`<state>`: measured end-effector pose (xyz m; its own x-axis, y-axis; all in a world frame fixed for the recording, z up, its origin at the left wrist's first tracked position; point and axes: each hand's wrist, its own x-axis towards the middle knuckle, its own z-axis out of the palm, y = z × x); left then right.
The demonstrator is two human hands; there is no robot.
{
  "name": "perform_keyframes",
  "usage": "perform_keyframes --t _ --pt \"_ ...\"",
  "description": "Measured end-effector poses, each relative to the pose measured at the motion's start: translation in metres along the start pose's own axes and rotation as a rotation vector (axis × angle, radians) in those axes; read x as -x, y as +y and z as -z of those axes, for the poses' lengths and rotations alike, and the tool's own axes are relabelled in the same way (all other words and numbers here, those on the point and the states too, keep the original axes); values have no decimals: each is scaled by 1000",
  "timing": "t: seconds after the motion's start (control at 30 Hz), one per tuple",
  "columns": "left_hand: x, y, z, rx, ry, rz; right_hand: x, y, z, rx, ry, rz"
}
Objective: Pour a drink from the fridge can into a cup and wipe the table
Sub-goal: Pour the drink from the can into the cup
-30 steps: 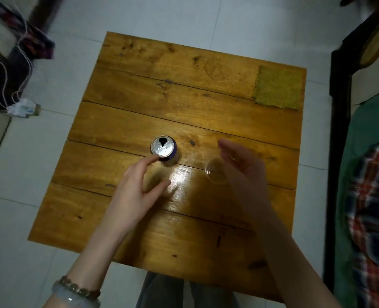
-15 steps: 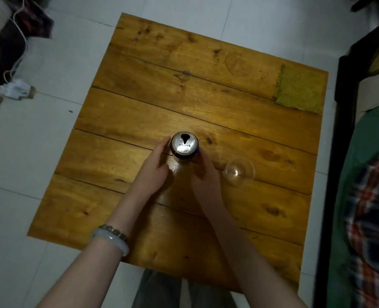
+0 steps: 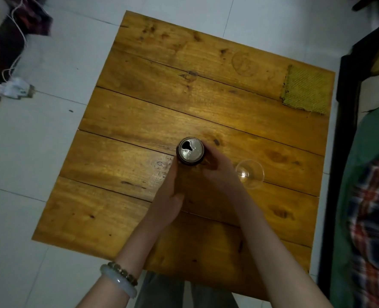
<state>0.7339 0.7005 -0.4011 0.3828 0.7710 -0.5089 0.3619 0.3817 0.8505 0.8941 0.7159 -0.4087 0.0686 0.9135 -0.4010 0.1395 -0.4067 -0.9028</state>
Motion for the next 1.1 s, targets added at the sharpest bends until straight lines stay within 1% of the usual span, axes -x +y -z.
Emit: perform_keyframes --t 0.07,0.2,0.43,0.5,0.63,0.7,0.77,0.87,0.93,1.0,1.1 --pt "5 -3 -3 11 7 -3 -2 1 0 49 -2 35" --pt "10 -7 -5 42 54 -11 -1 5 -9 136 53 81" --pt "1 -10 1 11 91 10 -5 12 -31 123 195 111" --pt "-1 -9 3 0 94 -14 -6 8 -32 156 233 124" --pt "-1 -8 8 -80 85 -78 -6 2 -33 213 254 149" --pt "4 -4 11 -138 89 -142 -4 -1 -34 212 268 147" --pt "10 6 14 -223 94 -247 1 -7 -35 182 306 151" --pt "19 22 21 -304 97 -393 12 -26 -32 135 364 176" --pt "25 31 25 -362 115 -449 22 -45 -26 106 394 181" --pt "32 45 25 -382 125 -479 36 -63 -18 78 431 192" --pt "44 73 12 -338 94 -543 60 -84 -1 56 494 233"
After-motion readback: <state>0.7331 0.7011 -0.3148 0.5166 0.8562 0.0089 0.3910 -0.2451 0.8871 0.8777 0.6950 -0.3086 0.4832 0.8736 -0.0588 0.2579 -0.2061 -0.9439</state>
